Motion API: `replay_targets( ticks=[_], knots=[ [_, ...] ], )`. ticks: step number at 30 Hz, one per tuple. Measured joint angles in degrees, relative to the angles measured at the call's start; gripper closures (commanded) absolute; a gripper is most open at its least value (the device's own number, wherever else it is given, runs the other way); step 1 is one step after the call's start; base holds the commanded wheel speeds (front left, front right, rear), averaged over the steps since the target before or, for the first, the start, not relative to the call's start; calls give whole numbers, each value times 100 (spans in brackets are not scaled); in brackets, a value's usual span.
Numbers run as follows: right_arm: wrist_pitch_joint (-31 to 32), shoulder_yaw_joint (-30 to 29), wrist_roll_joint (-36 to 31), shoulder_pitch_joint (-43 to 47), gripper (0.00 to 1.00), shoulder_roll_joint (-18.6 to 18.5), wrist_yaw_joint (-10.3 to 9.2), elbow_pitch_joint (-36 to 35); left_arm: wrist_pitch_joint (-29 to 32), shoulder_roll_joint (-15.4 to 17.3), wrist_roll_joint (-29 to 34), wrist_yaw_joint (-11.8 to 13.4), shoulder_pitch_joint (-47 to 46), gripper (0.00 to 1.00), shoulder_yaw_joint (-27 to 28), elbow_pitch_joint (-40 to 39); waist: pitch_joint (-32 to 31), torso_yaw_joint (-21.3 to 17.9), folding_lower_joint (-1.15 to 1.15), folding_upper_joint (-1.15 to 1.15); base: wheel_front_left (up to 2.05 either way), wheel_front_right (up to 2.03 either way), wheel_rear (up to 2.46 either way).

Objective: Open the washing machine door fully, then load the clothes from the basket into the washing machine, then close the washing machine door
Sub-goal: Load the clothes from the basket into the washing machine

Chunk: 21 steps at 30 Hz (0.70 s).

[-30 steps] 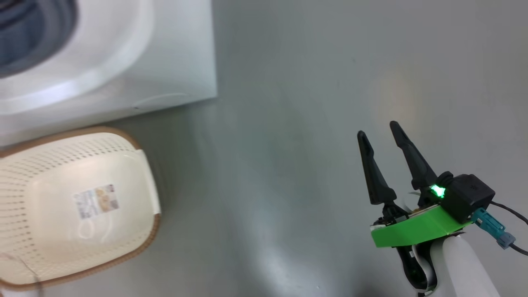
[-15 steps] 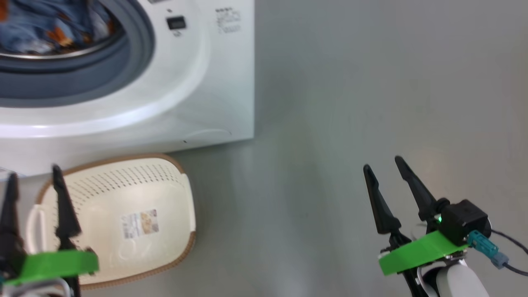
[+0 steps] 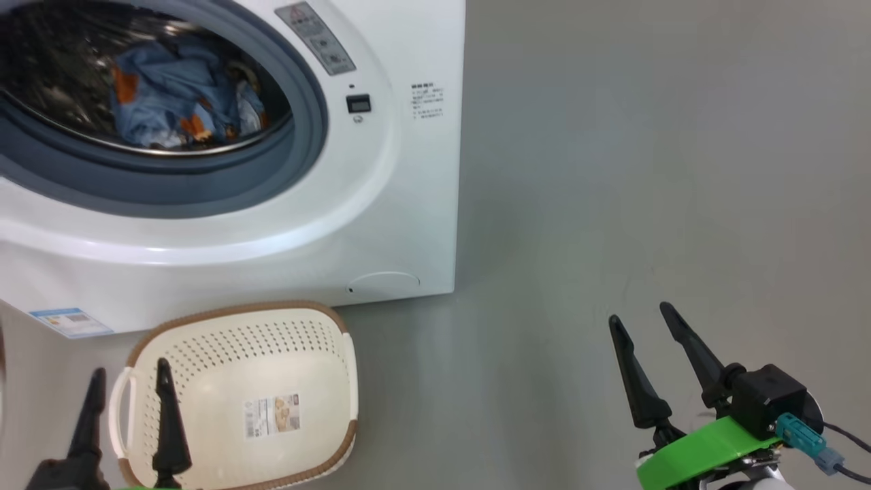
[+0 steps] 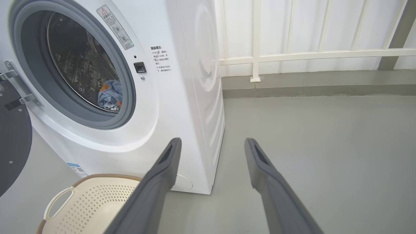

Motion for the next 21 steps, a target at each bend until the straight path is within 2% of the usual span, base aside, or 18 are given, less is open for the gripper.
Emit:
replay_targets(
  ticks=[10, 21],
  knots=[
    [180, -22, 0, 347, 0, 3, 0, -154, 65, -46, -1, -1, 323, 0, -218, -66, -498, 84, 0, 0, 0, 0, 0],
    [302, -18, 0, 479, 0, 8, 0, -227, 141, -82, -1, -1, 349, 0, -347, -51, -723, 104, 0, 0, 0, 0, 0]
  ],
)
